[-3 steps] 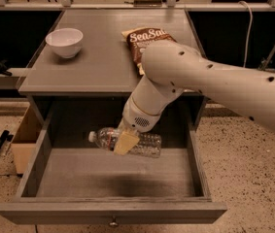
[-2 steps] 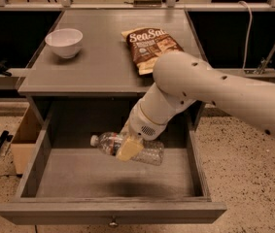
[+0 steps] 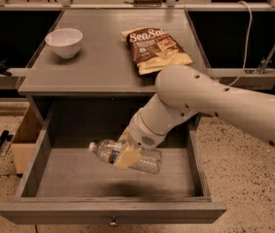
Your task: Place water bottle into top drawer
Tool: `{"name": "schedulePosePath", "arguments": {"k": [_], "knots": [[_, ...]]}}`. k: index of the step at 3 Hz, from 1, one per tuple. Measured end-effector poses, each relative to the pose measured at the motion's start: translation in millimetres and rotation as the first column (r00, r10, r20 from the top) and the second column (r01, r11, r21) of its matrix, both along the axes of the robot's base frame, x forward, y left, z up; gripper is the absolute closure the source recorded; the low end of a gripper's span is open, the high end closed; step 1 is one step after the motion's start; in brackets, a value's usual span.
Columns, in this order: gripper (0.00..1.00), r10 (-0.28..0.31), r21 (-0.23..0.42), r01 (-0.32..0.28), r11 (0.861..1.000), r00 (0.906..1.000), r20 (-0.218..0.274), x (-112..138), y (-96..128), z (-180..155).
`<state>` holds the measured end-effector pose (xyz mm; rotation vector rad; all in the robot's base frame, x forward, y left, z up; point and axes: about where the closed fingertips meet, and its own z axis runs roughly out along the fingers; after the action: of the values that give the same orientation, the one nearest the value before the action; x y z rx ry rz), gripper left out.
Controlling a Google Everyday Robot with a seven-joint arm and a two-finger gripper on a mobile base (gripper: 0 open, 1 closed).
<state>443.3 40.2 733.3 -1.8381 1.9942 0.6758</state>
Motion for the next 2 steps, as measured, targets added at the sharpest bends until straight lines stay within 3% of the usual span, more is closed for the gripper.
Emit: {"name": "schedulePosePath", "arguments": {"k": [1, 2], "knots": [[1.0, 0.019, -0.032, -0.02, 0.999, 0.9993, -0.034, 8.4, 13.2, -17.6], [1.0, 0.034, -0.101, -0.043, 0.994, 0.9957, -0.086, 35.2, 40.5, -58.1]]}}
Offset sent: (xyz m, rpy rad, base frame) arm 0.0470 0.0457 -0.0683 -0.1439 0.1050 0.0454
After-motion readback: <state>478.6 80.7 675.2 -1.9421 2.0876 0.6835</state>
